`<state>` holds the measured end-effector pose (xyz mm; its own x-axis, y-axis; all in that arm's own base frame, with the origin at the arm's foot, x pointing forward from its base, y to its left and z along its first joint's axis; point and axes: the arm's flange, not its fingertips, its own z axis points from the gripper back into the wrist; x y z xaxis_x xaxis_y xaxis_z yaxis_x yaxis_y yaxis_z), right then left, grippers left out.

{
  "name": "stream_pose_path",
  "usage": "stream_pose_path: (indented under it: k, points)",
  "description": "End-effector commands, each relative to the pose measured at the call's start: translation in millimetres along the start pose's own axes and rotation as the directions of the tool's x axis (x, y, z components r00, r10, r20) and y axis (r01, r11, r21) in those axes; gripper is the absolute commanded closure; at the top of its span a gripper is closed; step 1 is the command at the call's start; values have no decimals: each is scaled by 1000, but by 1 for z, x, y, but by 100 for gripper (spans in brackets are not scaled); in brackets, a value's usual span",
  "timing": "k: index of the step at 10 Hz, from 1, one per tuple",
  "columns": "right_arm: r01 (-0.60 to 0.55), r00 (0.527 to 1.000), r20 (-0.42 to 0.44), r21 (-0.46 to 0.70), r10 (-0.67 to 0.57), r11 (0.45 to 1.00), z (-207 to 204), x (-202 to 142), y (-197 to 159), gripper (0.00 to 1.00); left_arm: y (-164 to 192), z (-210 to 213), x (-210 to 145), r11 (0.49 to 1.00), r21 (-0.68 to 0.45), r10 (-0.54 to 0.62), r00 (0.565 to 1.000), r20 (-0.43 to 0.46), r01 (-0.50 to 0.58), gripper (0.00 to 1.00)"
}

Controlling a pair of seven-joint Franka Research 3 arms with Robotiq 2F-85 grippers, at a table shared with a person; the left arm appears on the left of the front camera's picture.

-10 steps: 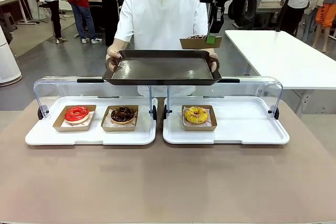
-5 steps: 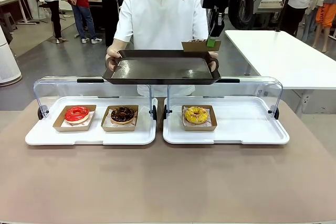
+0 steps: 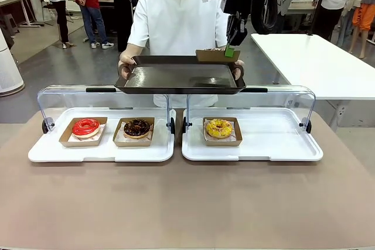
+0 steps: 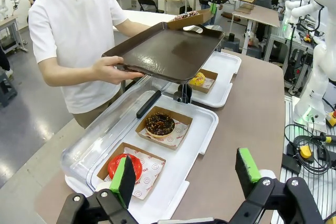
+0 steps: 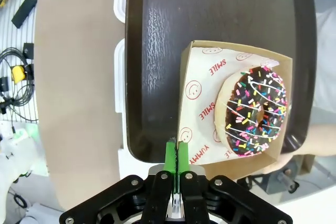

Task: Provide the desired donut to the person.
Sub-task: Place the picked Paper togo box onto the Handle tray extended by the person.

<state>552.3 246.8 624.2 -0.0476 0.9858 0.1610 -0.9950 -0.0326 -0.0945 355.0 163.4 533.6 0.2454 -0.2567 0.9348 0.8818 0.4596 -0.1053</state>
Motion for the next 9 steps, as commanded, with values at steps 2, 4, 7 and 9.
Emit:
stream_pose_path:
  k: [2,4,7,9]
  points:
    - [5,1000,30,20,-5,1000,-12,-13,-3,99,0,1,1,1000,-1,-7,1000,17,7,0]
    - [5,1000,31,32,-6,999,-20,-14,-2,99,0,1,1,1000,-1,-7,1000,17,7,0]
    - [3,999,34,55,-5,998,-30,-17,0,99,0,1,1,1000,-1,-7,1000,17,7,0]
    - [4,1000,30,76,-6,997,-37,-20,2,99,0,1,1,1000,-1,-7,1000,17,7,0]
